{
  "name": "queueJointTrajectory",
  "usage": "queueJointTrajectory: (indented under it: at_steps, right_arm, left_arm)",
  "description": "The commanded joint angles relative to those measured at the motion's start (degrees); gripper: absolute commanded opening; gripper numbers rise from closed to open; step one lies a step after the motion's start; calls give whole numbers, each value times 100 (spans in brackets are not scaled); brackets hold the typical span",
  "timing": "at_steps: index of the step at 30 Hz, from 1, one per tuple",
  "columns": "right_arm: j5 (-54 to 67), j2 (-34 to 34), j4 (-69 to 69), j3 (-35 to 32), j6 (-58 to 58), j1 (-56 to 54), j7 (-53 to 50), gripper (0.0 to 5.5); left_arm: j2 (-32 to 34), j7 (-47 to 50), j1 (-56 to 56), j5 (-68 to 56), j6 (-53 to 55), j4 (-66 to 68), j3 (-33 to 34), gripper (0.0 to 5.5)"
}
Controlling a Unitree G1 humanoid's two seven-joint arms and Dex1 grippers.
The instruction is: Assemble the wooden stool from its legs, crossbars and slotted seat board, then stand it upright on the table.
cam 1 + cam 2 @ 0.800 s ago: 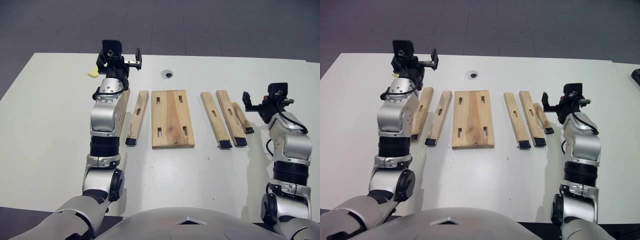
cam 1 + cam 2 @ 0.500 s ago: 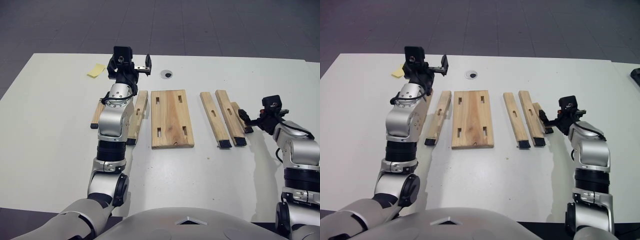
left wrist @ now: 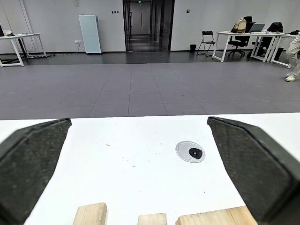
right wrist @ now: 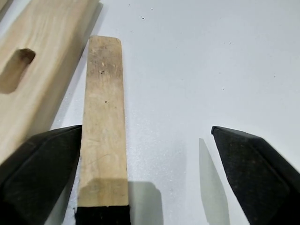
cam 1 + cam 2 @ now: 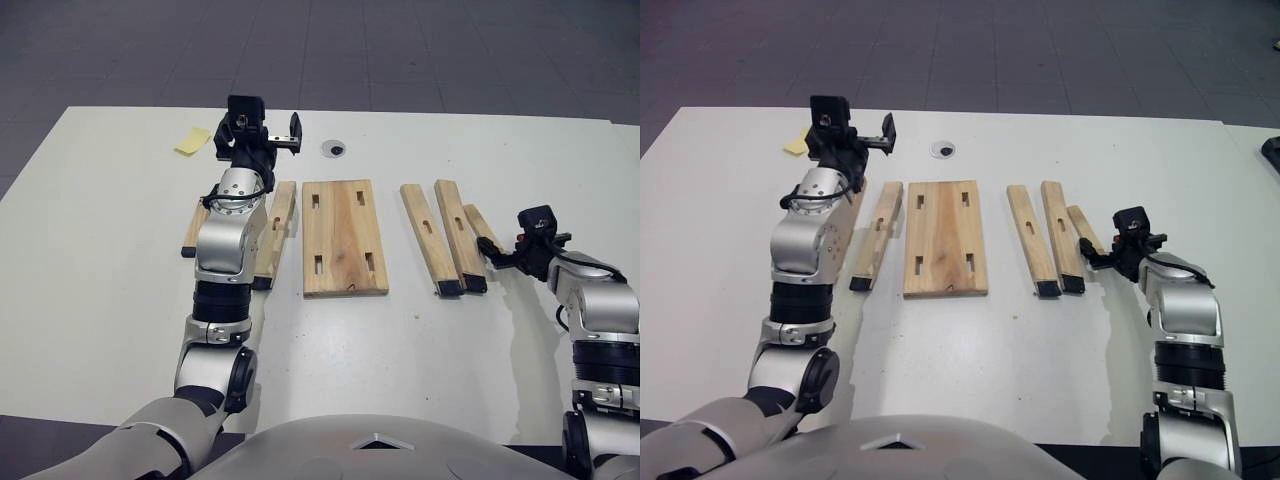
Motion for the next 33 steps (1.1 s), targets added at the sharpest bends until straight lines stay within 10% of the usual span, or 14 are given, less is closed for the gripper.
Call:
queueJointTrajectory:
  at_steps: [1,21,33]
  right_arm:
    - [340,152,100,27,855,57,177,419]
    - [611,53,872,226,1632,-575,359,131]
    - [234,537,-760,-229,-1893,-771,-432,130]
  left_arm:
    - [22,69,22,89,201,-97,1,540]
    - [31,192,-119,106,568,143,20,540]
    - [-294,-1088,-413,-1965,1090,-423,961,540]
